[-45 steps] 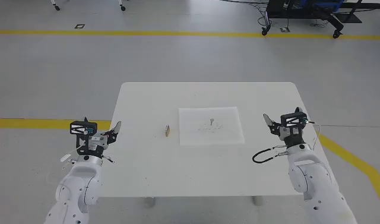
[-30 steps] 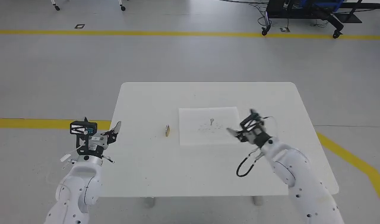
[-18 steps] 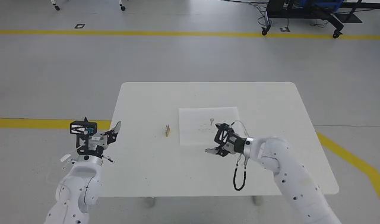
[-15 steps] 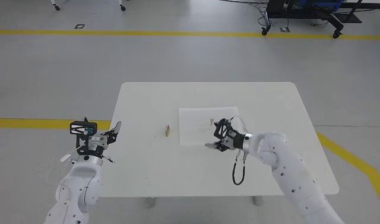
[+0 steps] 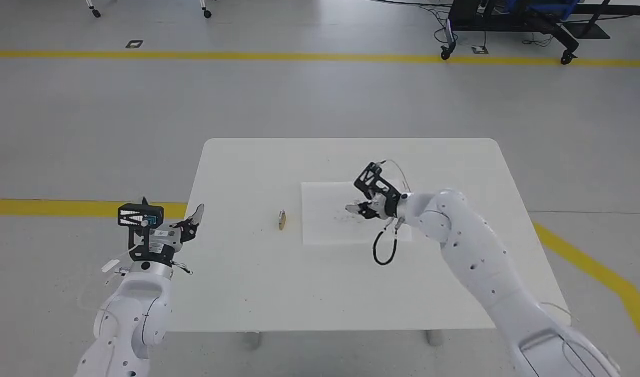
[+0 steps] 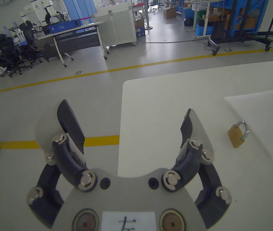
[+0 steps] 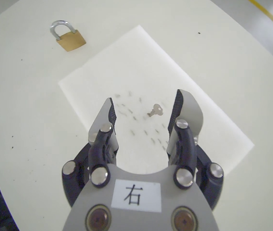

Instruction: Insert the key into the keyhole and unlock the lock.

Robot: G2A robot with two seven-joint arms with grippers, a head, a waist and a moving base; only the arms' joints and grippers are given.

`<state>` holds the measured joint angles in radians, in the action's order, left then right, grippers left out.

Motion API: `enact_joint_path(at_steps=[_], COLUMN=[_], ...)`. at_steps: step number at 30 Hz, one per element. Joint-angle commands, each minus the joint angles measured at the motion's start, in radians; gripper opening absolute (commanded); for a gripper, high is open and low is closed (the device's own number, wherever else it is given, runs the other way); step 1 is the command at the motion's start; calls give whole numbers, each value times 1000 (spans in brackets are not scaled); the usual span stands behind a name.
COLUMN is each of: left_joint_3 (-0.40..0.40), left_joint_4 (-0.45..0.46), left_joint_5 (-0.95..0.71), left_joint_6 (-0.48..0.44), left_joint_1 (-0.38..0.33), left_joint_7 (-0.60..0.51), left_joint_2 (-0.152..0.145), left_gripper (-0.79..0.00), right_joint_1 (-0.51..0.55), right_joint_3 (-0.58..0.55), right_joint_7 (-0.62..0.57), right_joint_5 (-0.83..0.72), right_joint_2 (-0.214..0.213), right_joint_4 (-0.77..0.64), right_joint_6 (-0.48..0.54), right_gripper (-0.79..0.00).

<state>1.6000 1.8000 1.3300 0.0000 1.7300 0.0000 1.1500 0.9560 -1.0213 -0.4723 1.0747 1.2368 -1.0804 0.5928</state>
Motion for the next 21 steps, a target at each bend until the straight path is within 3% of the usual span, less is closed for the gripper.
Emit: enact_joint_path(at_steps=[1,5,8,13,15,21], left_joint_3=[0,0,0,0,0,0], left_joint_4=[0,0,0,0,0,0], left_joint_5=[0,0,0,0,0,0], left_joint_6=[0,0,0,0,0,0], left_joint_1=[0,0,0,0,0,0], left_joint_7=[0,0,0,0,0,0], left_joint_2=[0,0,0,0,0,0], left_gripper=[0,0,0,0,0,0], right_joint_1=[-30,-83,-122,-172,-184,-209], right_joint_3=[18,43,61,93,108,149], right_joint_7=[10,24,27,55,66,90], right_joint_5=[-5,-15,-32,-43,-32,-3], right_joint_2=[9,22,30,45,51,68], right_joint_4=[55,153,228,321,344,390], right_joint_6=[-4,17,82,163,176,187], right_gripper=[-206,-182,-219,-305,-379,-489])
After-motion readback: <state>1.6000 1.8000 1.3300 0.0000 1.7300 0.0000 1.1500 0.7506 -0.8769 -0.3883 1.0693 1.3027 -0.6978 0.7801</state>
